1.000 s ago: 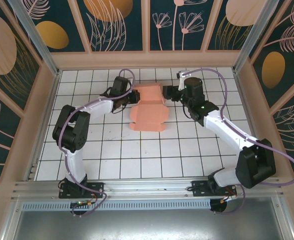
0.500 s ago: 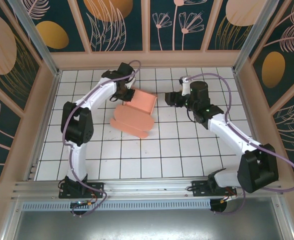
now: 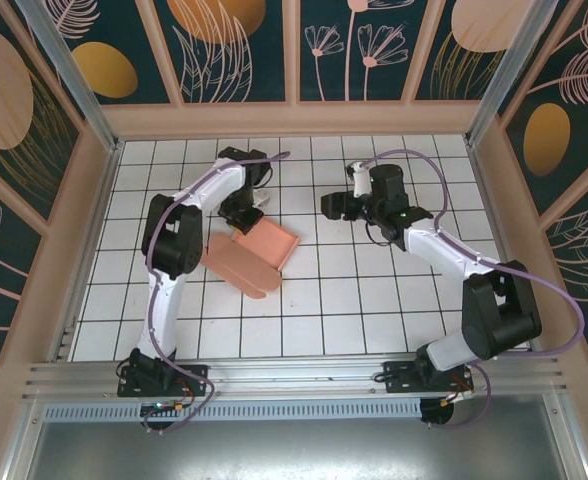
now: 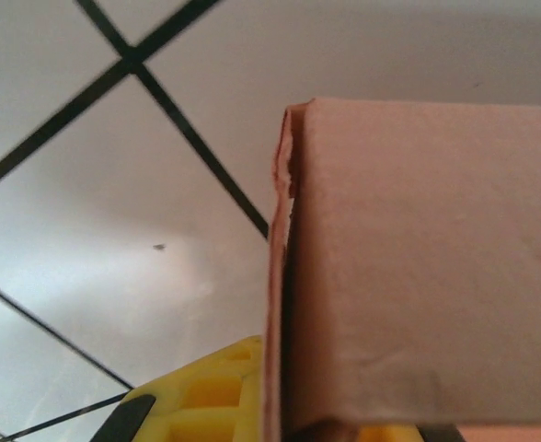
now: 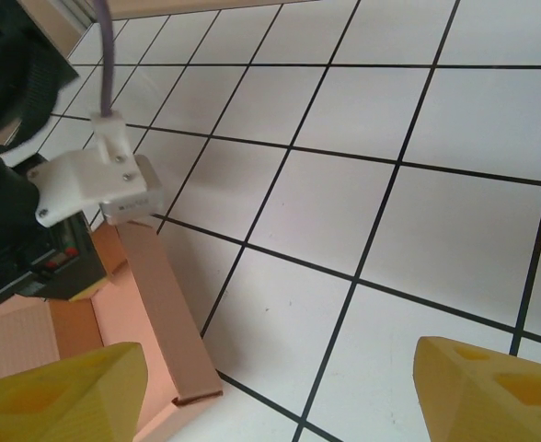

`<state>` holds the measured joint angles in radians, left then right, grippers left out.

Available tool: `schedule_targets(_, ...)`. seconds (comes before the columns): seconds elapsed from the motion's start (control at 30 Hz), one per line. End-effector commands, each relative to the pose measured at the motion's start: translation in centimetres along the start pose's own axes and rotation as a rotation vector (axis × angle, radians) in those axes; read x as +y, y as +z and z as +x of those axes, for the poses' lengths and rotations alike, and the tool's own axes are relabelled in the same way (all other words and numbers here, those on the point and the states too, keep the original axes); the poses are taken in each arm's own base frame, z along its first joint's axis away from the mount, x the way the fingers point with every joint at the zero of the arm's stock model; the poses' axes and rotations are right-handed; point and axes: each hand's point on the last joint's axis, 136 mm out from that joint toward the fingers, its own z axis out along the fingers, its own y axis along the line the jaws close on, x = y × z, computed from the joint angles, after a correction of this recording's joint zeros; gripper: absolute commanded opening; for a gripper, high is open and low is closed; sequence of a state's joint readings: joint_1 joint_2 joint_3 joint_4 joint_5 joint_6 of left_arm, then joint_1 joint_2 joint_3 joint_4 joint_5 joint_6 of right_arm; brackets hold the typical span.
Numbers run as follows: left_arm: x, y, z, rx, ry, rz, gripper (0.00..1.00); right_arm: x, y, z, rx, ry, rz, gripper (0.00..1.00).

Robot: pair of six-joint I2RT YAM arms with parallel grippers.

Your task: Fold the paper box

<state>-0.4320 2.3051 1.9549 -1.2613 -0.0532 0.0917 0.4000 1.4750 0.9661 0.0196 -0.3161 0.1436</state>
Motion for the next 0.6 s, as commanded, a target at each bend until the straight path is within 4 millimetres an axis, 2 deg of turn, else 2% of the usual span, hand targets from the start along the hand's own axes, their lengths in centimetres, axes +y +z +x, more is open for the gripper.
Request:
schedule_targets(0.0, -0.5, 1.3, 1.2, 0.088, 0.059, 0.013, 0.0, 0.3, -0.7, -1.7, -0.06, -0.025, -0.002, 0.76)
schedule_targets(0.03, -0.4, 1.8, 1.5, 0.106, 0.065, 0.005, 0.0, 0.2, -0.8, -1.6, -0.069, -0.025, 0.001, 0.76)
schedule_targets(0.13, -0.5, 1.7, 1.5, 0.102, 0.066, 0.01, 0.11, 0.1, -0.7, -1.6, -0.076, -0.015, 0.0, 0.76)
schedule_targets(0.27, -1.1, -0.5, -0.2, 0.008, 0.073, 0.053, 0.22, 0.5, -0.6, -1.8, -0.084, -0.009, -0.021, 0.76)
schedule_targets(0.37, -1.4, -1.4, -0.7, -0.024, 0.078, 0.072, 0.36, 0.7, -0.5, -1.7, -0.083, -0.01, -0.027, 0.76)
schedule_targets(0.47, -2.0, -2.2, -0.9, -0.052, 0.083, 0.104, 0.41, 0.8, -0.4, -1.6, -0.08, -0.016, -0.026, 0.76)
schedule_targets(0.57, -2.7, -4.2, -1.8, -0.147, 0.097, 0.141, 0.48, 1.0, -0.2, -1.2, -0.071, -0.035, -0.025, 0.76)
